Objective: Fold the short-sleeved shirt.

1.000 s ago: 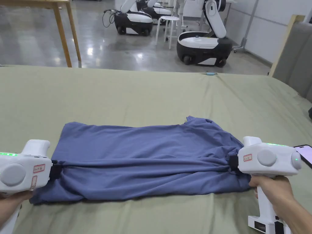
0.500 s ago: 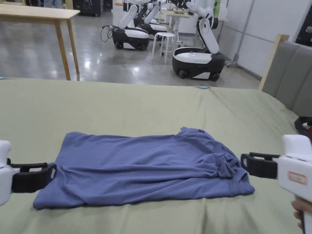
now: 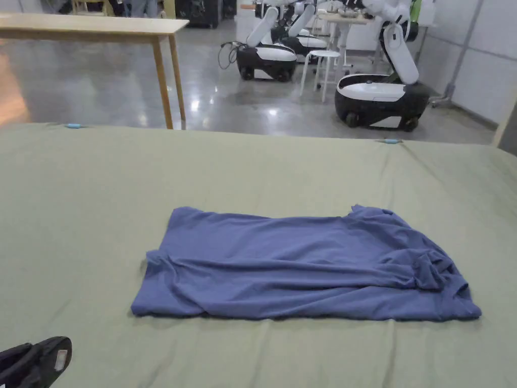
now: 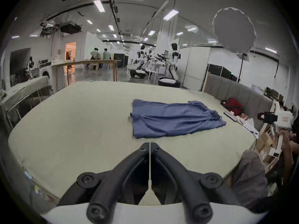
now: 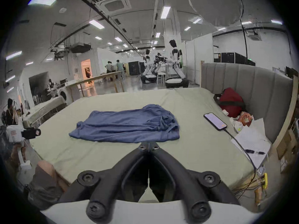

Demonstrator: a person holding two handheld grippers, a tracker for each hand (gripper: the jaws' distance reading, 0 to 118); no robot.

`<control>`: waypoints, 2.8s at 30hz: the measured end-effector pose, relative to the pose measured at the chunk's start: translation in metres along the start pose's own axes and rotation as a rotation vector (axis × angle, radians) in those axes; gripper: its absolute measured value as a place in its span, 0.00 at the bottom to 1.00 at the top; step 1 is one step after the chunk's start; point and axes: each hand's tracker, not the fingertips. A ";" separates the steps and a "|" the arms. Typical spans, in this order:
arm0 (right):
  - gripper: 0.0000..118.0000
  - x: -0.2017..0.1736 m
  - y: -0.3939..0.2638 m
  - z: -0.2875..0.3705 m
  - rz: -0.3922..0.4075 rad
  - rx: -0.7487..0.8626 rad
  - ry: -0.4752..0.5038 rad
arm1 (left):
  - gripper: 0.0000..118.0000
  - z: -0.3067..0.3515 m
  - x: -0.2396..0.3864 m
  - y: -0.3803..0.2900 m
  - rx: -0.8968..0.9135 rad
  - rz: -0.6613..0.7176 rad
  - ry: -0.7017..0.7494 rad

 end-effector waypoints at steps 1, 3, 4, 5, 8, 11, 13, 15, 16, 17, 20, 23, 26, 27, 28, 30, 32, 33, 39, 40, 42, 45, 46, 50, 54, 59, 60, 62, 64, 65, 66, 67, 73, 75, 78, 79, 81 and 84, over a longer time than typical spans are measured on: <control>0.00 0.000 0.005 0.000 -0.017 0.010 -0.002 | 0.00 -0.008 -0.002 0.005 0.005 0.006 0.000; 0.00 -0.002 0.008 0.000 -0.017 0.028 -0.016 | 0.00 -0.025 -0.008 0.014 0.007 0.026 -0.003; 0.00 -0.003 0.009 0.000 -0.011 0.039 -0.021 | 0.00 -0.037 -0.010 0.020 0.006 0.033 -0.002; 0.00 0.000 0.013 -0.002 -0.005 0.039 -0.021 | 0.00 -0.050 -0.011 0.026 0.001 0.035 0.003; 0.00 -0.002 0.014 -0.002 -0.017 0.043 -0.022 | 0.00 -0.093 -0.016 0.037 -0.024 0.060 -0.018; 0.00 0.001 0.014 -0.006 -0.030 0.032 -0.011 | 0.33 -0.145 -0.021 0.042 -0.143 0.026 0.001; 0.00 0.003 0.013 -0.010 -0.027 0.022 -0.015 | 0.91 -0.178 -0.024 0.042 -0.215 -0.008 0.006; 0.00 0.003 0.013 -0.012 -0.020 0.011 -0.012 | 0.92 -0.208 -0.025 0.037 -0.279 -0.019 0.015; 0.00 0.003 0.012 -0.013 -0.019 0.003 -0.012 | 0.92 -0.220 -0.028 0.035 -0.298 -0.028 0.020; 0.00 0.004 0.012 -0.015 -0.017 -0.010 -0.011 | 0.92 -0.231 -0.029 0.034 -0.301 -0.035 0.031; 0.00 0.004 0.010 -0.019 0.001 -0.034 -0.022 | 0.92 -0.258 -0.030 0.029 -0.352 -0.054 0.050; 0.00 0.005 0.008 -0.021 0.009 -0.052 -0.030 | 0.87 -0.271 -0.022 0.023 -0.399 -0.088 0.060; 0.00 0.007 0.006 -0.024 0.000 -0.070 -0.027 | 0.73 -0.270 -0.010 0.016 -0.421 -0.140 0.049; 0.00 0.007 0.005 -0.025 0.000 -0.074 -0.028 | 0.68 -0.268 -0.007 0.016 -0.417 -0.157 0.054; 0.00 0.007 0.004 -0.027 0.002 -0.078 -0.029 | 0.57 -0.265 -0.004 0.016 -0.407 -0.163 0.051; 0.00 0.008 0.003 -0.028 0.003 -0.086 -0.029 | 0.28 -0.261 -0.001 0.015 -0.407 -0.161 0.013; 0.00 0.007 0.002 -0.030 0.004 -0.094 -0.024 | 0.06 -0.258 0.003 0.015 -0.381 -0.196 -0.060; 0.00 0.008 0.002 -0.031 0.005 -0.096 -0.023 | 0.06 -0.258 0.006 0.014 -0.385 -0.201 -0.054; 0.00 0.015 0.003 -0.047 0.011 -0.120 -0.013 | 0.06 -0.260 0.002 0.019 -0.400 -0.186 -0.040; 0.01 0.017 0.006 -0.054 0.018 -0.123 -0.007 | 0.06 -0.261 0.002 0.018 -0.401 -0.184 -0.043; 0.01 0.023 0.014 -0.074 0.048 -0.131 0.015 | 0.06 -0.263 0.001 0.016 -0.403 -0.184 -0.043; 0.58 0.038 0.024 -0.116 0.084 -0.171 0.021 | 0.06 -0.262 0.004 0.013 -0.398 -0.190 -0.037; 0.97 0.044 0.027 -0.132 0.096 -0.190 0.028 | 0.06 -0.262 0.004 0.013 -0.390 -0.199 -0.030; 0.99 0.071 0.029 -0.200 0.110 -0.271 0.013 | 0.06 -0.259 0.007 0.014 -0.390 -0.205 -0.025; 0.99 0.092 0.030 -0.265 0.073 -0.389 -0.064 | 0.06 -0.255 0.011 0.018 -0.404 -0.195 -0.030; 0.91 0.110 0.024 -0.320 0.023 -0.491 -0.091 | 0.06 -0.247 0.012 0.022 -0.398 -0.186 -0.033; 0.87 0.112 0.023 -0.327 0.010 -0.504 -0.086 | 0.06 -0.246 0.013 0.023 -0.399 -0.188 -0.033; 0.75 0.109 0.020 -0.334 -0.021 -0.578 -0.074 | 0.06 -0.245 0.014 0.025 -0.401 -0.191 -0.035; 0.64 0.108 0.018 -0.343 -0.006 -0.622 -0.080 | 0.06 -0.244 0.014 0.027 -0.404 -0.191 -0.034; 0.61 0.098 0.016 -0.339 0.015 -0.623 -0.078 | 0.06 -0.243 0.016 0.027 -0.404 -0.194 -0.032; 0.57 0.094 0.015 -0.340 0.047 -0.627 -0.089 | 0.06 -0.243 0.017 0.027 -0.405 -0.200 -0.031; 0.43 0.091 0.014 -0.341 0.072 -0.623 -0.095 | 0.06 -0.246 0.014 0.026 -0.405 -0.204 -0.029; 0.08 0.072 0.009 -0.337 0.056 -0.593 -0.061 | 0.06 -0.246 0.016 0.025 -0.406 -0.202 -0.025; 0.08 0.077 0.010 -0.339 0.015 -0.589 -0.061 | 0.06 -0.247 0.015 0.025 -0.407 -0.201 -0.025; 0.08 0.086 0.012 -0.332 -0.031 -0.571 -0.041 | 0.06 -0.247 0.014 0.024 -0.408 -0.205 -0.030; 0.08 0.088 0.013 -0.328 -0.034 -0.566 -0.039 | 0.06 -0.247 0.012 0.025 -0.411 -0.202 -0.031; 0.08 0.089 0.017 -0.317 -0.033 -0.560 -0.035 | 0.06 -0.239 0.012 0.027 -0.392 -0.192 -0.030; 0.08 0.092 0.020 -0.300 -0.016 -0.547 -0.026 | 0.06 -0.220 0.008 0.033 -0.321 -0.177 -0.053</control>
